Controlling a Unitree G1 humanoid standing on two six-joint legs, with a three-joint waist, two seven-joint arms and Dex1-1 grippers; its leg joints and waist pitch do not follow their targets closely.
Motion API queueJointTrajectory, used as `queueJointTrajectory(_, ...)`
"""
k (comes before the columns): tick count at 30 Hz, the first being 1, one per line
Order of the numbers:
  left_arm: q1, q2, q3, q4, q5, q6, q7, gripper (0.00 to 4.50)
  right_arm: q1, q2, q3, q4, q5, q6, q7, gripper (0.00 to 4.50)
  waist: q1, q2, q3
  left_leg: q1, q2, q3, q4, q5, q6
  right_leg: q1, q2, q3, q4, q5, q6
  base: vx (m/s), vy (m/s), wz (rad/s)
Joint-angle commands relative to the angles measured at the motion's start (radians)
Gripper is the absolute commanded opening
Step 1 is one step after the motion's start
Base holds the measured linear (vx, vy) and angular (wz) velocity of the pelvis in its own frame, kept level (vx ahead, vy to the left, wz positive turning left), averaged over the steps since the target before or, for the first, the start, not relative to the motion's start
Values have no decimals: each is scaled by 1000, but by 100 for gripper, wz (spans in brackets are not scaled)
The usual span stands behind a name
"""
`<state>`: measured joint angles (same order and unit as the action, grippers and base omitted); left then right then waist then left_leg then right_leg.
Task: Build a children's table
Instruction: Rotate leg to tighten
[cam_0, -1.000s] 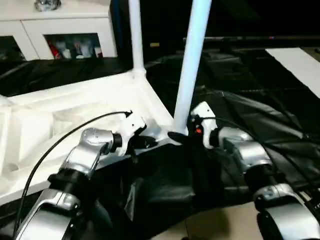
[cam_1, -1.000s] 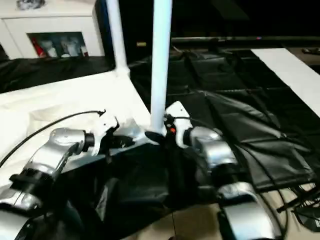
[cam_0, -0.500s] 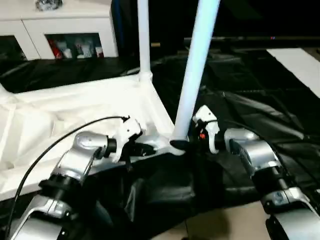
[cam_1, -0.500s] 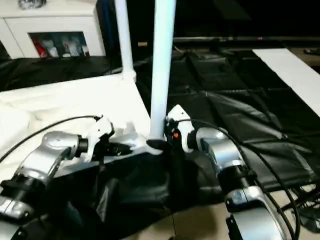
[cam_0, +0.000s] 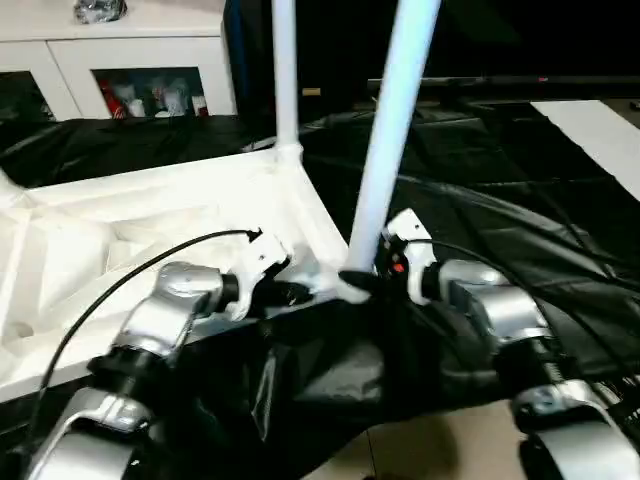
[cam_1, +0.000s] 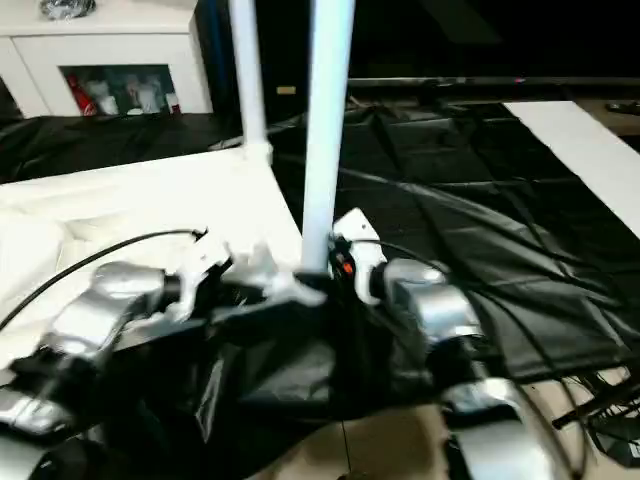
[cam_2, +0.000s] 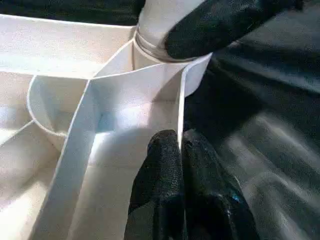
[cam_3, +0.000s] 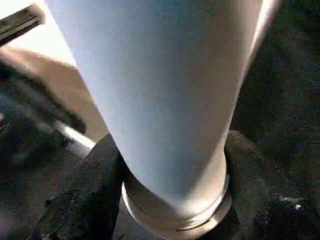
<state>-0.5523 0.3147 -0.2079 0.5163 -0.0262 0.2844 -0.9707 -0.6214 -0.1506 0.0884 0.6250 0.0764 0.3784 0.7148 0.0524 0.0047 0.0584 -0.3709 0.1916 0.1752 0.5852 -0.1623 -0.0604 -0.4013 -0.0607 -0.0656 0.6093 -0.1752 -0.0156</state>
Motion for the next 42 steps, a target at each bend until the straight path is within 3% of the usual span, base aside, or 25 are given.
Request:
queueJointTrajectory(1, -64, -51, 35, 26, 6, 16, 127, 0, -9, 72, -8, 107, -8, 23, -150, 261, -6, -2, -54, 25, 30, -21, -69, -375, -29, 25, -83, 41, -115, -582, -112, 0, 0, 0)
queueJointTrajectory(3, -88, -84, 40, 50, 11, 21, 184, 0, -33, 117, -35, 153, -3, 14, -241, 261, -12, 0, -53, 26, 28, -26, -70, -393, -37, 23, -84, 37, -121, -612, -94, 0, 0, 0)
queueJointTrajectory(6, -120, -129, 45, 85, 20, 18, 251, 0, -63, 177, -58, 210, -9, -15, -346, 261, -19, 2, -53, 29, 31, -26, -71, -418, -32, 19, -84, 36, -125, -596, -95, 0, 0, 0)
queueJointTrajectory(13, -150, -188, 31, 106, 25, -10, 280, 0, -101, 238, -25, 288, -52, -91, -395, 261, -19, 3, -58, 21, 34, -25, -78, -404, -24, 26, -86, 42, -115, -489, -126, 0, 0, 0)
queueJointTrajectory(15, -144, -186, 23, 101, 23, -21, 258, 0, -106, 239, -41, 291, -34, -105, -360, 325, -18, 2, -58, 22, 34, -22, -78, -396, -19, 26, -84, 45, -113, -458, -138, 0, 0, 0)
queueJointTrajectory(17, -138, -179, 19, 96, 19, -27, 240, 0, -109, 234, -47, 289, -28, -111, -344, 328, -17, 2, -60, 21, 34, -20, -77, -383, -13, 28, -85, 46, -111, -439, -147, 0, 0, 0)
queueJointTrajectory(18, -125, -166, 11, 86, 13, -42, 198, 0, -118, 218, -42, 292, -33, -129, -332, 343, -16, 6, -60, 20, 34, -19, -77, -375, -9, 30, -86, 47, -110, -430, -151, 0, 0, 0)
queueJointTrajectory(21, -100, -131, 0, 62, 12, -49, 135, 0, -113, 168, -3, 273, -70, -148, -268, 372, -15, 3, -61, 17, 35, -17, -77, -351, -3, 35, -84, 47, -105, -395, -165, 0, 0, 0)
queueJointTrajectory(25, -81, -104, -4, 43, 5, -58, 87, 0, -102, 124, 26, 246, -85, -153, -185, 374, -14, -1, -67, 9, 36, -16, -75, -297, 10, 45, -84, 48, -95, -333, -179, 0, 0, 0)
queueJointTrajectory(26, -62, -74, -9, 24, -4, -64, 38, 0, -83, 73, 58, 204, -96, -156, -99, 374, -14, -1, -66, 10, 37, -14, -74, -286, 14, 44, -84, 49, -94, -315, -186, 0, 0, 0)
queueJointTrajectory(29, -42, -39, -15, 0, -13, -61, -21, 0, -66, 15, 76, 165, -101, -165, -15, 374, -9, -3, -72, 7, 38, -9, -67, -213, 40, 51, -81, 49, -80, -192, -219, 17, -3, 0)
queueJointTrajectory(33, -15, 2, -21, -41, -36, -55, -101, 0, -39, -56, 82, 103, -78, -193, 103, 374, 4, 1, -76, 7, 41, -5, -62, -151, 71, 55, -78, 46, -67, -81, -254, 0, 0, 0)
queueJointTrajectory(35, 6, 30, -28, -77, -57, -52, -164, 0, -17, -99, 86, 57, -59, -204, 185, 374, 12, 5, -74, 10, 42, -3, -62, -161, 71, 52, -77, 45, -66, -90, -259, 0, 0, 0)
queueJointTrajectory(37, 14, 40, -31, -91, -65, -47, -186, 0, -9, -112, 87, 39, -49, -205, 215, 374, 16, 2, -71, 13, 44, -3, -64, -186, 65, 53, -77, 45, -72, -130, -252, 0, 0, 0)
queueJointTrajectory(42, 52, 89, -47, -147, -85, -19, -268, 0, 30, -169, 104, -47, -15, -191, 338, 374, 23, 4, -65, 17, 45, -4, -69, -251, 37, 46, -77, 46, -85, -261, -220, 0, 0, 0)
